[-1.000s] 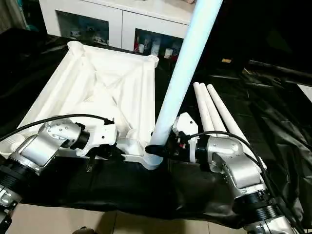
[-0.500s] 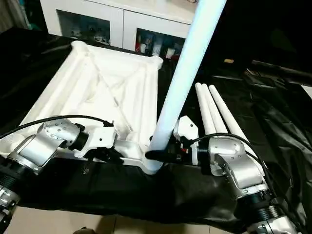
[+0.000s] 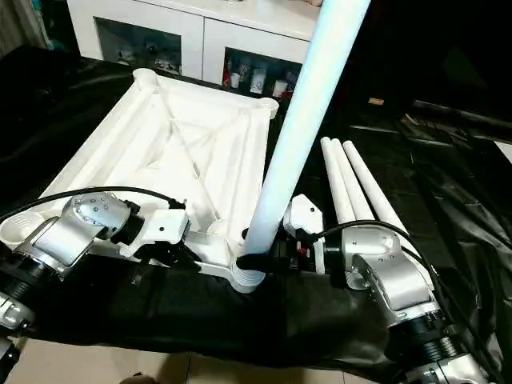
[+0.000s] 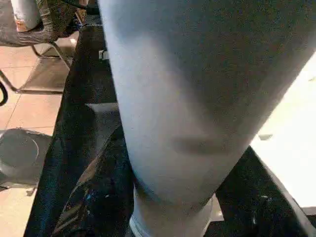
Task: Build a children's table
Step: Insert table leg to table base
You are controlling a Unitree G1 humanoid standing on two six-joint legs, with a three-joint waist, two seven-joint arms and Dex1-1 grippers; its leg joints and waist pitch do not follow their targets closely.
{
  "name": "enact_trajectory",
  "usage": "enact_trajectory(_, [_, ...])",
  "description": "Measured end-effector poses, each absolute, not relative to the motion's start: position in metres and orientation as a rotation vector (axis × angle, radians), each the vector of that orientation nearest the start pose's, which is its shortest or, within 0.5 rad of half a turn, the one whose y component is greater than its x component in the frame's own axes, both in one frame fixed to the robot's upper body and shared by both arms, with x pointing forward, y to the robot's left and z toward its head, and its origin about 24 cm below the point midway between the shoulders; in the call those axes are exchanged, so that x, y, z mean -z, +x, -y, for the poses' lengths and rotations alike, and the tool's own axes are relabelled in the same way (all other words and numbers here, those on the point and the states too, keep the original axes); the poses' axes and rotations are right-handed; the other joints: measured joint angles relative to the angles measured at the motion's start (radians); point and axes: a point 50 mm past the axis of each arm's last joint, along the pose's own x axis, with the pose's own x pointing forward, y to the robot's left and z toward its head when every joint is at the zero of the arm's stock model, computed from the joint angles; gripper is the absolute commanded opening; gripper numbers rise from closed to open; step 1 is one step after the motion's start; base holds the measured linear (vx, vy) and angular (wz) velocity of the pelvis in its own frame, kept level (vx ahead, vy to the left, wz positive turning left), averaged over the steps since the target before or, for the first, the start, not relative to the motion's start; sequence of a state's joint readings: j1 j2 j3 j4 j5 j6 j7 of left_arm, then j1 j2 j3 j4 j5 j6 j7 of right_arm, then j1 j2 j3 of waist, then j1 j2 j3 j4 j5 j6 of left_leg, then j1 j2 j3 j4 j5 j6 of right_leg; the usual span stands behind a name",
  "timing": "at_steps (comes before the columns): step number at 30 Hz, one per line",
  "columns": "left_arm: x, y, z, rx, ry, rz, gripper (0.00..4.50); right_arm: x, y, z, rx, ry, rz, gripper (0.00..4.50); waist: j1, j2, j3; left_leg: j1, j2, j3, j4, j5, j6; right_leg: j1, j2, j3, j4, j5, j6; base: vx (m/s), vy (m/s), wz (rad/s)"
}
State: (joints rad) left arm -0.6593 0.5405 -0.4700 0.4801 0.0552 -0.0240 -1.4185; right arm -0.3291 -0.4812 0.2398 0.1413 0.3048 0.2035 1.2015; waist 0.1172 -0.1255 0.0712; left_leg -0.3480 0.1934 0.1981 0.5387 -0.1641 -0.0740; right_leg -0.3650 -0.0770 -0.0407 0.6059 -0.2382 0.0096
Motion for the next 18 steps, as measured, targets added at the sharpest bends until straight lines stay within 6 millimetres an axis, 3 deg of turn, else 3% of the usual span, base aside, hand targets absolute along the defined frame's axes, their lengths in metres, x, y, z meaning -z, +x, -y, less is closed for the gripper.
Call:
enact_trajectory(4, [-0.078, 0.311, -0.146, 1.594, 0.766, -0.504, 0.00, -0.067, 0.272, 0.138, -1.365, -0.142, -0.209, 1.84, -0.005, 0.000, 0.000, 0.003, 0.000, 0.000, 0.001, 0.000, 0.000, 0.001, 0.000, 0.000, 0.002, 0.000, 0.000, 0.000, 0.000, 0.00])
enact_trajectory(7, [-0.077, 0.313, -0.149, 1.569, 0.771, -0.516, 0.00, -0.062, 0.274, 0.135, -1.332, -0.123, -0.198, 1.84, -0.009, 0.000, 0.000, 0.014, 0.000, -0.001, 0.000, 0.000, 0.000, 0.003, 0.000, 0.001, 0.001, -0.004, 0.007, -0.018, 0.001, -0.03])
enact_trajectory(10, [-0.077, 0.316, -0.153, 1.525, 0.775, -0.515, 0.00, -0.059, 0.280, 0.130, -1.278, -0.099, -0.187, 1.84, -0.018, 0.001, 0.001, 0.015, -0.002, -0.015, 0.000, 0.000, -0.001, 0.001, 0.000, -0.005, -0.005, -0.005, 0.009, -0.055, 0.010, -0.14])
enact_trajectory(18, [-0.078, 0.318, -0.167, 1.433, 0.749, -0.548, 0.00, -0.056, 0.295, 0.115, -1.176, -0.049, -0.178, 1.84, -0.057, 0.005, 0.005, 0.010, -0.007, -0.050, -0.005, 0.000, -0.001, 0.000, 0.000, -0.033, -0.049, -0.008, 0.004, -0.067, 0.039, -0.21])
